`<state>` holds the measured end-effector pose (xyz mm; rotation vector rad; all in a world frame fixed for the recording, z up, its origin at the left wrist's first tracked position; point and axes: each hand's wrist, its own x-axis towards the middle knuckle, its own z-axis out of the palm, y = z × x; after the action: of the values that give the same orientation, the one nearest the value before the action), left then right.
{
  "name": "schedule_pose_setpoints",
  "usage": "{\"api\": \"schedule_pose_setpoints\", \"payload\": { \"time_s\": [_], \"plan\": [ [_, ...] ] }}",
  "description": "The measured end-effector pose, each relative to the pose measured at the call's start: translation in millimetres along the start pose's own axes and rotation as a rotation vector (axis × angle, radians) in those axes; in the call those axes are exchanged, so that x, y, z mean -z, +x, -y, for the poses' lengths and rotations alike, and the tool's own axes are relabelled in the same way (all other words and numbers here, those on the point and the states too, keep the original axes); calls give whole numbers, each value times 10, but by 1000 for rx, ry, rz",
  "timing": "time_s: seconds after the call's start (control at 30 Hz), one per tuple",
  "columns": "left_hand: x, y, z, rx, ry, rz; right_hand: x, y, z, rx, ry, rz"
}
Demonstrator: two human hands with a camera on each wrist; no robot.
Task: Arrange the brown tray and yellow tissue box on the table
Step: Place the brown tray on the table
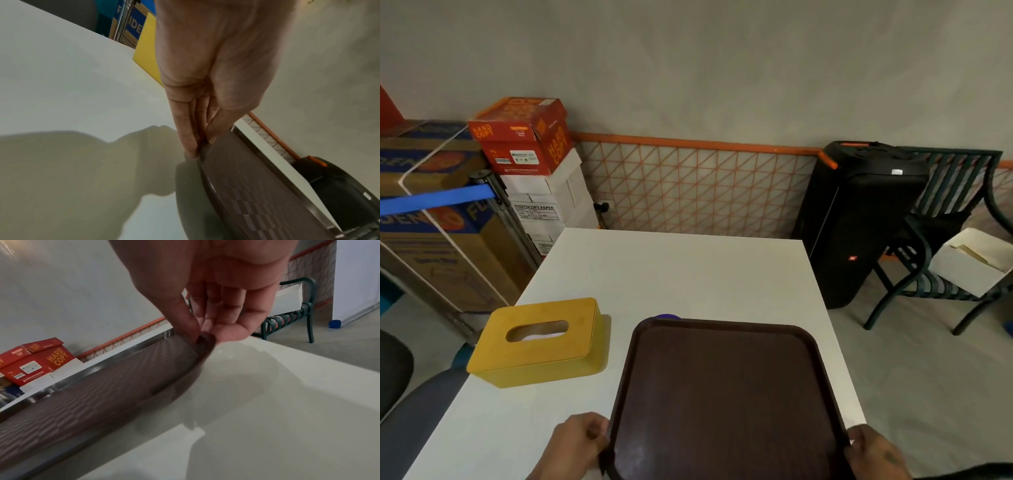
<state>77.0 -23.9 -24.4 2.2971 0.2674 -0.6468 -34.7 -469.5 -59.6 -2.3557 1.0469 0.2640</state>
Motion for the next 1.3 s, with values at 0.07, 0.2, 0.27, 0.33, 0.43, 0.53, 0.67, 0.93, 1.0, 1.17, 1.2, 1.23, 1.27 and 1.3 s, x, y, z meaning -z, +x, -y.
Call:
{"api": "schedule_pose_setpoints", "payload": {
  "time_s": [0.07,0.2,0.27,0.33,0.43,0.53,0.67,0.93,1.0,1.17,1.2,1.23,1.27,1.3],
  "plan": [
    [6,150,-64,-31,-45,-10,193,37,220,-8,59,-31],
    [44,363,-347,-61,-150,-23,302,325,415,42,46,-24],
    [74,516,-484,-77,-178,-17,328,497,501,66,45,-43],
    [90,677,-603,-86,-169,-38,357,664,615,62,51,-61],
    [110,919,-742,-113,-87,-105,374,914,795,28,51,-66],
    [118,1121,-862,-124,-37,-145,419,1114,991,27,45,-76],
    [166,1314,-972,-128,-25,-140,437,1321,1195,14,36,-70],
    [175,1608,-1097,-108,-20,-141,346,1564,1363,-9,26,-81],
    [180,1660,-1128,-99,-1,-139,322,1611,1372,-9,20,-78],
    [142,1750,-1150,-89,32,-150,299,1715,1368,-23,-1,-60],
    [122,1753,-1159,-86,27,-151,292,1724,1362,-28,-8,-57],
    [101,1756,-1169,-85,18,-150,286,1729,1360,-35,-12,-56],
    [78,1760,-1179,-88,9,-145,282,1736,1358,-40,-17,-58],
    [56,1755,-1192,-91,6,-135,279,1738,1357,-43,-27,-60]
  ]
}}
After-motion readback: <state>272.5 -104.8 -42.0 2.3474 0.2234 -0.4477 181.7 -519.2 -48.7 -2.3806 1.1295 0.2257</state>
